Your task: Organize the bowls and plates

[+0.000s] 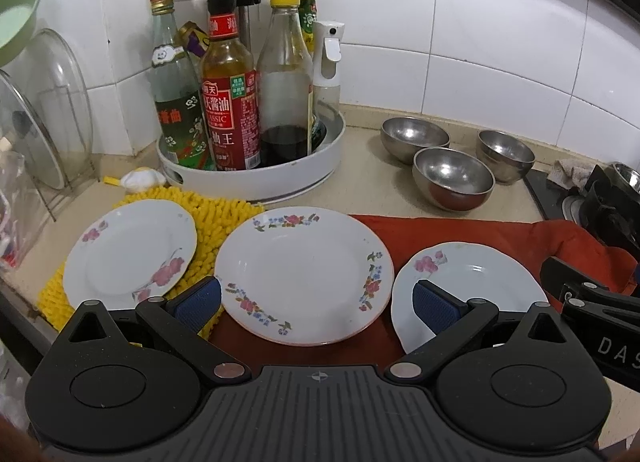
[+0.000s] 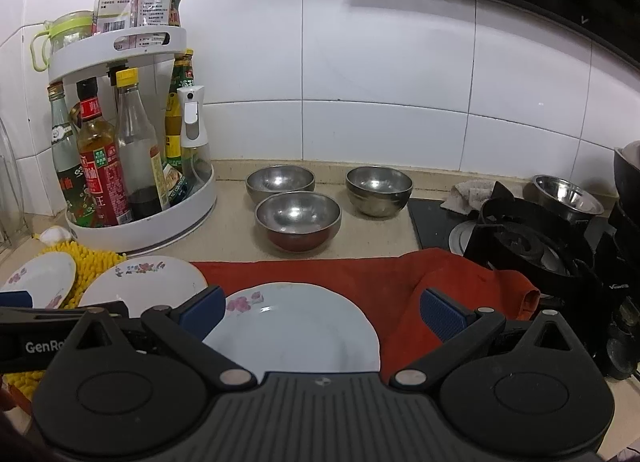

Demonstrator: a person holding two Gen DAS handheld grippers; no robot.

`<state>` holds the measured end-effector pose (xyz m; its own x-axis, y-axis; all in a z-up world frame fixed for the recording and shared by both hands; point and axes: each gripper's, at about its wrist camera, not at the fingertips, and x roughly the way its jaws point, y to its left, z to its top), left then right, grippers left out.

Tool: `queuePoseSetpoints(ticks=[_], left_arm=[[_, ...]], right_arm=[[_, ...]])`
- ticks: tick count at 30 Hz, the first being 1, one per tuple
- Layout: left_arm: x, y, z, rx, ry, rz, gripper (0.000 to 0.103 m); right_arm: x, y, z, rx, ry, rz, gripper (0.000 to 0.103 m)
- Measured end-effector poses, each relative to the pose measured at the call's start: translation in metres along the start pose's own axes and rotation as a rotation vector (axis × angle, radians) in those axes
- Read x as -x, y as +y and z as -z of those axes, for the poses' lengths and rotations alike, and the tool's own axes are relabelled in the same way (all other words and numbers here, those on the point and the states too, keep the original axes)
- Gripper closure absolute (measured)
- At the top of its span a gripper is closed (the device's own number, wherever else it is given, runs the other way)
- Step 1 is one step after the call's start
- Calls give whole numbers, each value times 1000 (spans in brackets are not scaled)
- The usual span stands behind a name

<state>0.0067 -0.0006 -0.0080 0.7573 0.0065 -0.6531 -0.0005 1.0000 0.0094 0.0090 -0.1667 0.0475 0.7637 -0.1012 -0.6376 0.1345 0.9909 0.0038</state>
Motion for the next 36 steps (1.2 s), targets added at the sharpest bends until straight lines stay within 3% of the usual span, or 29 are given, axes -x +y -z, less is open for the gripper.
queuePoseSetpoints(ticks=[36], left_arm=[[-1,-7,5,2,21,8,1]], right_arm=[[-1,-3,3,-21,22,8,3]])
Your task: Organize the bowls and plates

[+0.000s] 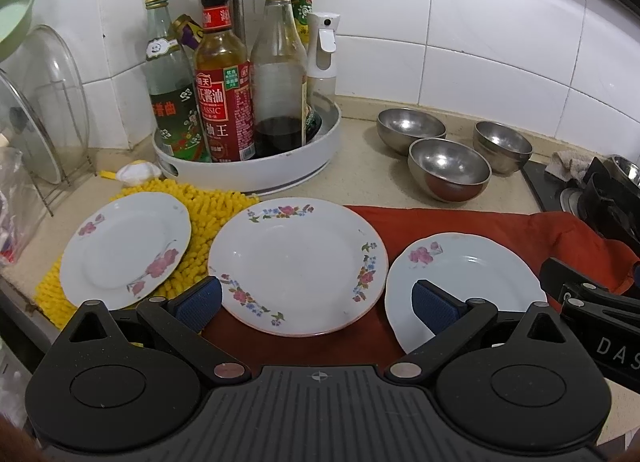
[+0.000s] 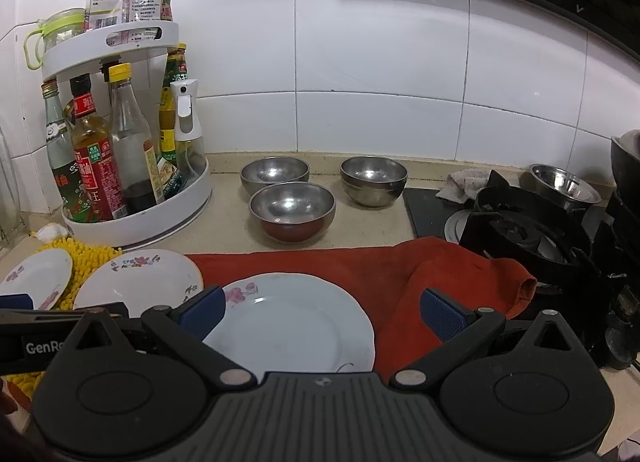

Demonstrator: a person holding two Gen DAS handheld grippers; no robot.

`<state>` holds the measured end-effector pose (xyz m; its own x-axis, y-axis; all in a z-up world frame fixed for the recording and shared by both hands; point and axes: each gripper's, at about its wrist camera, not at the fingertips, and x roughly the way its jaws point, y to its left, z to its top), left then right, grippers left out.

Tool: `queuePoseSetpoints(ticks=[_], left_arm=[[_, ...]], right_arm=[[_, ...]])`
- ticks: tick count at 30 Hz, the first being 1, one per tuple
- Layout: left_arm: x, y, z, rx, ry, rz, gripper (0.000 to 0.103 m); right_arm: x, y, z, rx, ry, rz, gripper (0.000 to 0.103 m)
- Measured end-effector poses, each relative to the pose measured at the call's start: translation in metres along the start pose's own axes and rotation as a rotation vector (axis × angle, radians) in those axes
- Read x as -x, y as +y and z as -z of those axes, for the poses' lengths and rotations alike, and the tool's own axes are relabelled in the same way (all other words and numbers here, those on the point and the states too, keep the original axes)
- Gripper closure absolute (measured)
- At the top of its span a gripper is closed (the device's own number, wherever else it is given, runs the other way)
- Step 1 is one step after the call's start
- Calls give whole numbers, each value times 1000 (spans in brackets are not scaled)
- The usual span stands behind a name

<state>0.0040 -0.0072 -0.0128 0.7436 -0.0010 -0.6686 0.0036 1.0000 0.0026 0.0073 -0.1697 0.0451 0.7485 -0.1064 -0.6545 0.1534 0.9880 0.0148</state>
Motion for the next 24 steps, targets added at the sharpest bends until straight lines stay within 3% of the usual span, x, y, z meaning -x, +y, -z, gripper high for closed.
queuePoseSetpoints(ticks=[24], left_arm=[[2,1,5,-43,-4,1,2]], right_arm=[[7,2,6,-28,10,17,3]])
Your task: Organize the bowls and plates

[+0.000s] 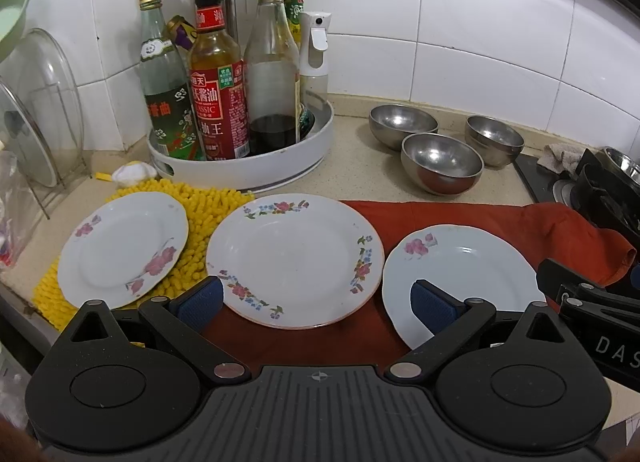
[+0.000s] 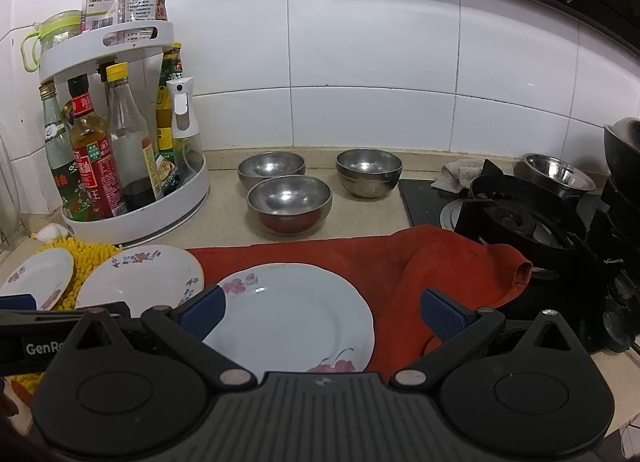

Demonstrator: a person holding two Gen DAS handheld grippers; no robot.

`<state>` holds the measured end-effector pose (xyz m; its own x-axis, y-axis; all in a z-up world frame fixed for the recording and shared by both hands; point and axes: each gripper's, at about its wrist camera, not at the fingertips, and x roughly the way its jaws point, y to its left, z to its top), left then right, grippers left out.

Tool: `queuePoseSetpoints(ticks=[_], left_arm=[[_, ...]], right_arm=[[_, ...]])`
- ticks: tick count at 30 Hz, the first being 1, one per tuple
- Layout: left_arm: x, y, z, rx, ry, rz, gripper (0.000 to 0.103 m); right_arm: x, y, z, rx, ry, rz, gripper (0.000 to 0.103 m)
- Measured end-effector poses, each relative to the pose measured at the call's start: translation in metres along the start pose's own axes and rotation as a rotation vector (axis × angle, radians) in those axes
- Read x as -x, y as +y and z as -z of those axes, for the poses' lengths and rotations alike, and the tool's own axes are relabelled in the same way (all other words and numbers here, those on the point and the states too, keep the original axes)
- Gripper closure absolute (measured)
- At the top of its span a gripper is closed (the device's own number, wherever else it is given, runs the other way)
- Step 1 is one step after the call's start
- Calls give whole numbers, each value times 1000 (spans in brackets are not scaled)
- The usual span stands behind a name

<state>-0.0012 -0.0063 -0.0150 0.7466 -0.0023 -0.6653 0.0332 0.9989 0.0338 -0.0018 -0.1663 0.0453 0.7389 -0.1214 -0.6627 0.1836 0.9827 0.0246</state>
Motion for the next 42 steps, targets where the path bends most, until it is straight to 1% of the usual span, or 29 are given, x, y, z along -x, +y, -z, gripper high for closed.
queuePoseSetpoints(ticks=[5,9,11,13,16,20,21,22,23,24,26,27,29,30,32,35,37,38,39,42], left_arm=[[-3,0,4,2,21,27,1],[-9,1,13,-10,46,87,0],[-13,-2,20,-21,41,122,0],[-18,-6,27,-25,52,150,0],[-30,-16,31,-17,101,191,1],[-43,-30,31,21,144,230,6],[-48,-32,30,40,156,240,9],[-51,-34,30,66,175,254,10],[-56,-35,30,81,190,256,12],[-61,-37,30,95,204,256,17],[-70,-41,31,122,231,251,22],[-70,-43,31,125,213,242,23],[-75,-48,29,134,212,230,23],[-77,-50,28,134,209,221,22],[-81,-55,26,136,204,211,21],[-85,-61,23,133,194,198,21],[-88,-66,20,134,191,187,18],[-88,-68,20,139,192,179,17],[-89,-69,19,142,193,171,18],[-89,-69,17,179,201,162,21]], right_arm=[[1,-1,1,4,9,3,3],[-7,-12,1,0,41,-16,3],[-15,-18,-2,28,40,-17,3],[-27,-27,-6,65,43,-29,3],[-49,-37,-10,105,82,-68,4],[-81,-46,-12,165,143,-134,15],[-89,-48,-12,171,165,-165,21],[-96,-49,-12,172,188,-200,24],[-104,-50,-12,173,213,-232,31],[-112,-51,-13,179,240,-263,35],[-125,-54,-15,184,277,-300,40],[-132,-56,-16,188,293,-321,45],[-142,-61,-19,185,323,-384,51],[-147,-63,-20,182,345,-431,51],[-157,-63,-21,207,381,-474,51],[-163,-63,-23,224,386,-523,51],[-166,-67,-24,239,386,-562,51],[-167,-69,-25,240,388,-578,52],[-168,-71,-26,233,397,-589,55],[-168,-79,-30,221,420,-605,56]])
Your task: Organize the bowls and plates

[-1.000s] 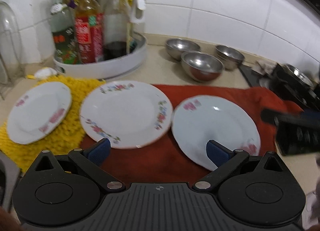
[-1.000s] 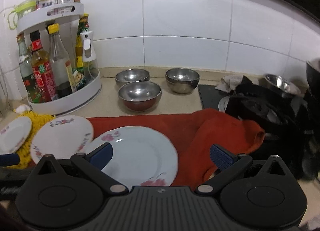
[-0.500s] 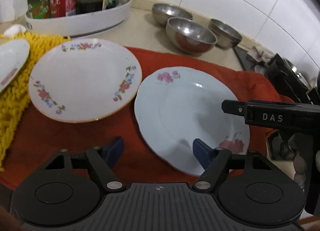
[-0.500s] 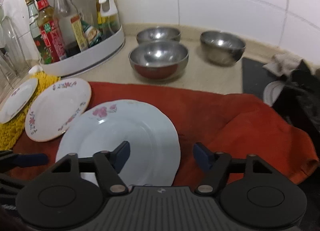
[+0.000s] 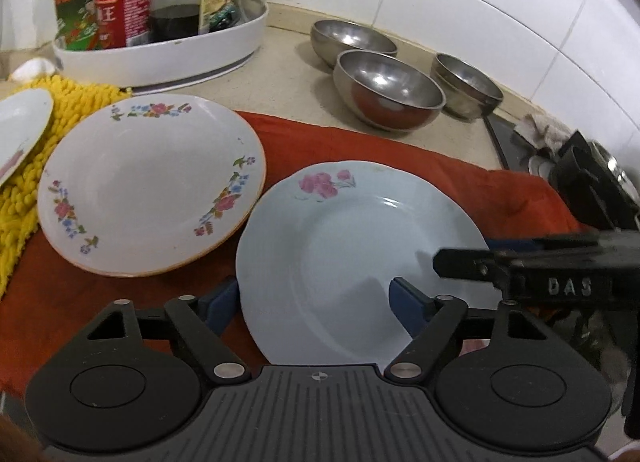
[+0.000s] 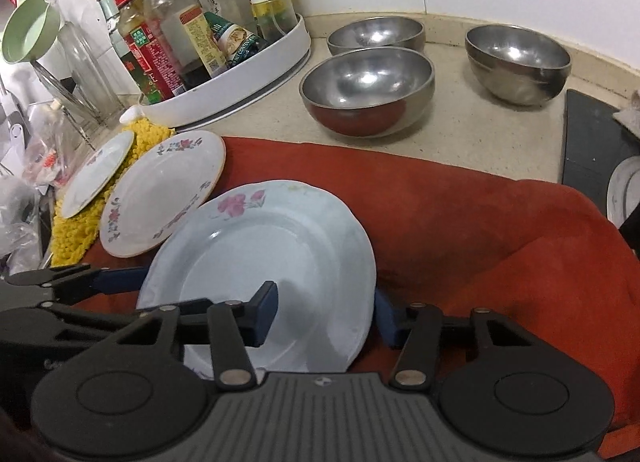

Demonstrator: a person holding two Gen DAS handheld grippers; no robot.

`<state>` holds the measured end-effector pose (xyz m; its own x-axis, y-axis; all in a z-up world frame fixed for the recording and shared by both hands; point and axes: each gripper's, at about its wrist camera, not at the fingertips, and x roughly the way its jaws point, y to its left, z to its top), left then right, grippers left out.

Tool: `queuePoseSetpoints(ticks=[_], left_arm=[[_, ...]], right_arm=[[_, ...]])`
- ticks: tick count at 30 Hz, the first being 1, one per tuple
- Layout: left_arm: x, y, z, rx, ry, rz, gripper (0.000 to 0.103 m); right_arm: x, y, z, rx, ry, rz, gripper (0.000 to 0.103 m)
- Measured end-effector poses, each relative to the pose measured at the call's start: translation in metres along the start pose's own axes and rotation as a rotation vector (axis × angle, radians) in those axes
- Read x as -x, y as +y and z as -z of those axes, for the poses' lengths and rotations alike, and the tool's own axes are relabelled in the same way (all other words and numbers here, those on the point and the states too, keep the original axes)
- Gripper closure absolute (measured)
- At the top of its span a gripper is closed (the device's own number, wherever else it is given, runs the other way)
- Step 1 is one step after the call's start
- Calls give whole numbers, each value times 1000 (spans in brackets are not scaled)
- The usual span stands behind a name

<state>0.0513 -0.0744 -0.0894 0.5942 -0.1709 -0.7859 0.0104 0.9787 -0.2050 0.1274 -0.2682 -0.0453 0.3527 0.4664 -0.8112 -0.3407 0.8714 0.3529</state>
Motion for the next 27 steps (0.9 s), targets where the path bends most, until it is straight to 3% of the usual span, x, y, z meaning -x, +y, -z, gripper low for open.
queuePoseSetpoints(ticks=[7,11,15,21,27], left_arm=[[7,-4,2,14,-1,6,22],[10,8,1,30,-9,-3,26],[29,28,-6,41,-68,-39,19],[49,76,-22,91,-118,-91,17],[37,115,-34,158,-81,-140,22]], right_arm=[[15,-2,1,49,19,-31,57],[4,-3,-7,55,21,11,57],[9,4,-21,78,-52,42,56],[3,29,-42,86,-83,38,56],[-30,67,-70,134,-90,1,56]])
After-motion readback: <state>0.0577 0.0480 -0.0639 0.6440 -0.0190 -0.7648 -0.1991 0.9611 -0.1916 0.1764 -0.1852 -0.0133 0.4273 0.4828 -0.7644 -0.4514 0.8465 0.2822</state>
